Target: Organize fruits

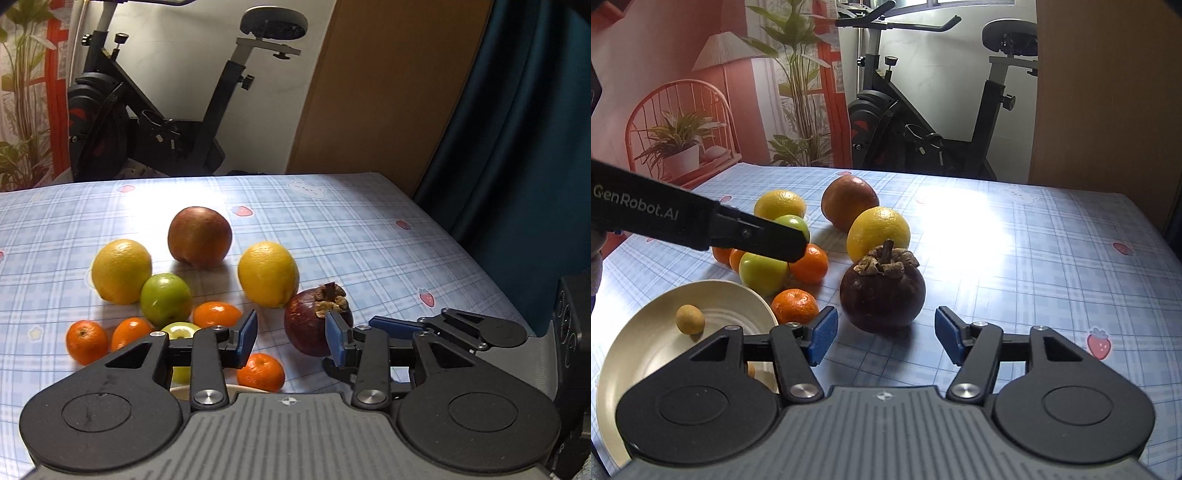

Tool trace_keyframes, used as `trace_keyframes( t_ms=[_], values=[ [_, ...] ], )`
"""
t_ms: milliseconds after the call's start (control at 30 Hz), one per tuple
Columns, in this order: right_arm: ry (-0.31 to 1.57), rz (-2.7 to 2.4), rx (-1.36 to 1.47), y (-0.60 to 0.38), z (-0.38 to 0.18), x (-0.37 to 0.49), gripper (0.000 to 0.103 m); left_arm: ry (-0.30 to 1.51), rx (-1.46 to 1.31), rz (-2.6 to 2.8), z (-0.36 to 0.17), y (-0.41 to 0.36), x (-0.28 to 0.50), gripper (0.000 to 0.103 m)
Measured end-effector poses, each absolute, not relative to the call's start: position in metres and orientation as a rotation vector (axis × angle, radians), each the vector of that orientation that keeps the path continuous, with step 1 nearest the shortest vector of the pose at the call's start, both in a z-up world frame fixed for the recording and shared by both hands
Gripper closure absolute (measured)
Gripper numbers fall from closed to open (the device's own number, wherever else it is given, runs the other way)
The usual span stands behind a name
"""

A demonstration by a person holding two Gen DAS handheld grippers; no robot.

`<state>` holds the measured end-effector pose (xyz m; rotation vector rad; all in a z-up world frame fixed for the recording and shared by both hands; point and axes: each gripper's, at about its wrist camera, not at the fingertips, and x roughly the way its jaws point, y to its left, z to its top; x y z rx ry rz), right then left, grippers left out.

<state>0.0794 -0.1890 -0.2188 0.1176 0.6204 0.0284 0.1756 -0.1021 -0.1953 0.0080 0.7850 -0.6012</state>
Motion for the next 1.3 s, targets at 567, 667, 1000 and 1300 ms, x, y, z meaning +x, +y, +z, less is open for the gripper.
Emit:
trace_keyframes(
  t_ms=[567,667,1000,1300],
  values=[
    [0.604,0.126,0.153,-0.205,-0.236,0.099,0.041,0.899,0.021,-0.695,-0.215,-0.134,0.206,0.053],
    [0.600,0.127,0.150,-0.204,-0.236,0.101,0.040,0.912,0.019,-0.694,-0.217,-0.133,0.210,0.054],
    [0.596,0.135,0.144,-0.199,-0.225,0.092,0.043,0.914,0.027,-0.706,-0.205,-0.130,0.208,0.067],
    [0.639,0.121,0.135,-0.191,-0.226,0.091,0.043,0.956,0.005,-0.721,-0.207,-0.123,0.206,0.068]
  ],
)
